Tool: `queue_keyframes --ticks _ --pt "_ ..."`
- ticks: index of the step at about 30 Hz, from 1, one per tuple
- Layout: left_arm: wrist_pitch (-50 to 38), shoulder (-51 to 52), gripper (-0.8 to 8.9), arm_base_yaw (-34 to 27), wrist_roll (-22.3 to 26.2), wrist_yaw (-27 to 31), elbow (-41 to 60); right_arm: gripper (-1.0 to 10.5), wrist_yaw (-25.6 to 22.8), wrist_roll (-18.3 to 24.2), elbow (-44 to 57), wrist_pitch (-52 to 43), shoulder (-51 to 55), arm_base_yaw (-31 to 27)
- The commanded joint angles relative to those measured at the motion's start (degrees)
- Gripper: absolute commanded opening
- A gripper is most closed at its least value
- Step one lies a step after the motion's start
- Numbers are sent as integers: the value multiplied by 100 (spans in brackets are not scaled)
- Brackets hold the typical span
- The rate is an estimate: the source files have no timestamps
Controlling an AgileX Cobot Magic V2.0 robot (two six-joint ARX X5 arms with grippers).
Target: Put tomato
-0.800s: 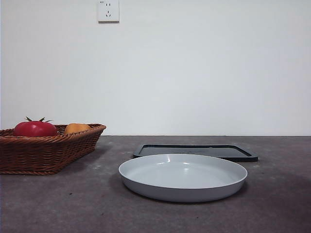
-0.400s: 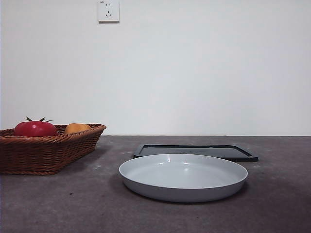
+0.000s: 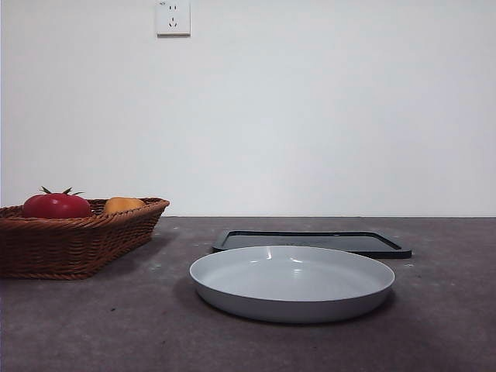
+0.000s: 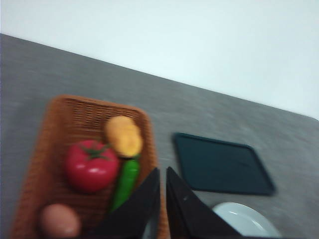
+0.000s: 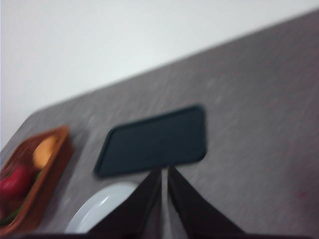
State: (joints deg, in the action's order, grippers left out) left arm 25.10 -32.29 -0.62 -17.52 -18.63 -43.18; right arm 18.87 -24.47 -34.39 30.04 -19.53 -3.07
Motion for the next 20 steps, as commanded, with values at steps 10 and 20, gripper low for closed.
queue_keyframes --ticks 10,20 --pt "1309 -1580 17 566 188 -1556 -1517 10 1327 734 -1615 748 -2052 573" --pt "2286 -2205 18 1685 1001 -1609 -1547 10 476 1272 -2081 1744 -3239 2321"
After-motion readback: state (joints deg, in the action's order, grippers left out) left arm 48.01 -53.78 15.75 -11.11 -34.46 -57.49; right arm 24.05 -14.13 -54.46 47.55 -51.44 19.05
